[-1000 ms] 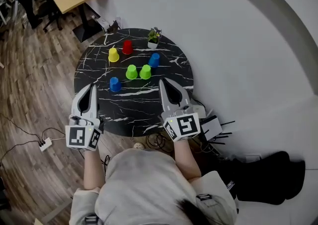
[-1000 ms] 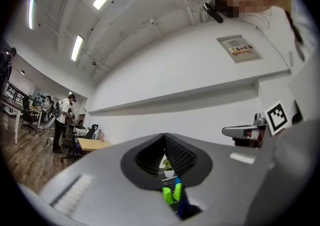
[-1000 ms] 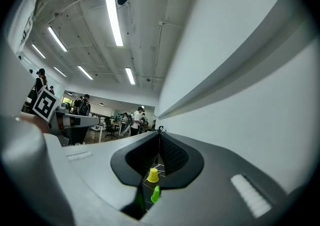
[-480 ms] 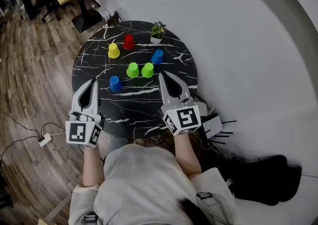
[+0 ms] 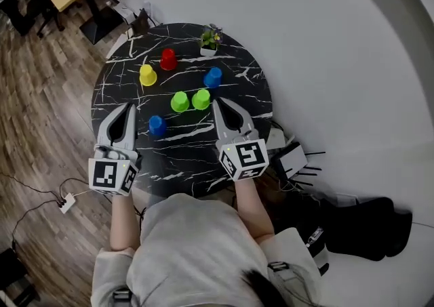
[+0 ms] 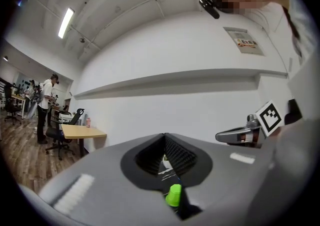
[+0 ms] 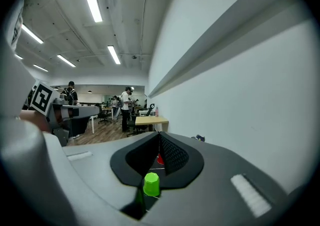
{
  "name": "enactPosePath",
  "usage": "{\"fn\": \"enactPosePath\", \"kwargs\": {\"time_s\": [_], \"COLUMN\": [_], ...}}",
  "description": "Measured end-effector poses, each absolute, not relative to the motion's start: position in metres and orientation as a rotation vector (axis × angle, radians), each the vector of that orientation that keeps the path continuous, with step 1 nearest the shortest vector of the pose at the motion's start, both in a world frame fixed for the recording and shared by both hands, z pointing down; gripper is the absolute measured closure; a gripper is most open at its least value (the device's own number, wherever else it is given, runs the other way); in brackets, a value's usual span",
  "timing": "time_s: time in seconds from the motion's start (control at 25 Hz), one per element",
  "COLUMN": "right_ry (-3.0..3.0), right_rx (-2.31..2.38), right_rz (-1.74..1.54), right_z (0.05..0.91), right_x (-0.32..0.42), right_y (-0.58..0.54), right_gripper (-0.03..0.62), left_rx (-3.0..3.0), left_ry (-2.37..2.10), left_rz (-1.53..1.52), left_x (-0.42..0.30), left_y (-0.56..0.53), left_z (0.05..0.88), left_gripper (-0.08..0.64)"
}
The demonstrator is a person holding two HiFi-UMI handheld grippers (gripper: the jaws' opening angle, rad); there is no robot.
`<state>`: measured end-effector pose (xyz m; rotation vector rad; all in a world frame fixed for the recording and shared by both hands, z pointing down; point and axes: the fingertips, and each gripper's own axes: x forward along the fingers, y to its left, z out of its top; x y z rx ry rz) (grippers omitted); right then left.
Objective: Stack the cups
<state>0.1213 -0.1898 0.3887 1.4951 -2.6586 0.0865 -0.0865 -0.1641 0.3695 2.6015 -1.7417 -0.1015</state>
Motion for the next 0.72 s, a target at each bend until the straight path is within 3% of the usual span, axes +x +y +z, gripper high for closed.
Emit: {"fn": "enactPosePath", "kwargs": {"time_s": [0.4,0.72], "right_ry": [-2.449,-2.217], "right_rx": [1.496,1.514], "right_rz": [0.415,0.567], "right_z": [0.49,0.578], "right_x": [0.115,0.124], "right_y": [-0.223,-0.256], "right_gripper": [0.581,0.392], "left_rx": [2.594,2.562], "left_ry": [-1.527,-1.465], "left_rz": [0.071,0.192], "left_x": [-0.091,-0.114], "left_y": [-0.209,-0.214], "left_z": [0.438,0.475], "left_gripper": [0.502,0.502]}}
